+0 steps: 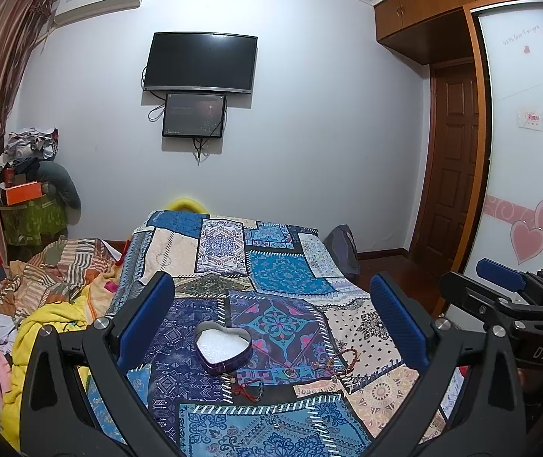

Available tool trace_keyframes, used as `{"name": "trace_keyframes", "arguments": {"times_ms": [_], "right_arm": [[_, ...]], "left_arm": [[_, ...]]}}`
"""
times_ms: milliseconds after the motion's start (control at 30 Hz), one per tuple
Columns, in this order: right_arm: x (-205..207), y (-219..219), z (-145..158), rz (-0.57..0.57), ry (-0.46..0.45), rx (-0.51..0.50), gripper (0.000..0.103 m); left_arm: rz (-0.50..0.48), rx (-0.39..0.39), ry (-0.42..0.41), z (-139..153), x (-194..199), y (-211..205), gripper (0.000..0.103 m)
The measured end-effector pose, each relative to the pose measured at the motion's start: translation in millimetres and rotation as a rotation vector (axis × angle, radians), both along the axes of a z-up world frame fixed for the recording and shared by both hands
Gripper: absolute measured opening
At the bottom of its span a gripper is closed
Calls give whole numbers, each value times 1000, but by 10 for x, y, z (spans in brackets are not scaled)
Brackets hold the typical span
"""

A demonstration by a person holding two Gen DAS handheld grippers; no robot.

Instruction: Organize jewelry

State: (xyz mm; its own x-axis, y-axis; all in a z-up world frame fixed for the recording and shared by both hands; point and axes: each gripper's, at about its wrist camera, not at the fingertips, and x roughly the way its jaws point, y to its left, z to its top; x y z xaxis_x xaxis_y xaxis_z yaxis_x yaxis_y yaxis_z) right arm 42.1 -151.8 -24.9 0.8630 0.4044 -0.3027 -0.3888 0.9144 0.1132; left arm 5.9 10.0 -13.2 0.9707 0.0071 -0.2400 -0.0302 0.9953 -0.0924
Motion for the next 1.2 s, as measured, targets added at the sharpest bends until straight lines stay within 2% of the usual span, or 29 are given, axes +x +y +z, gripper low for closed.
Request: {"name": "trace_keyframes", "arguments": {"times_ms": [433,667,833,1033,1200], "right_arm": [[93,2,-85,1,25,-11,97],[243,-11,-204,-4,66,-25,97],[432,-43,-396,-43,130,-54,97],[577,-45,-632,-72,204,-115,97],[727,28,-911,-37,284,-187,97]], "left_arm": [[7,-11,24,-43,104,50,103],[25,-29,75,-174,277,138,103],[45,-68,154,-404,466,293,103],[99,-68,289,-812,691,465,103],[111,-45,389,-1147,821,551,103]]}}
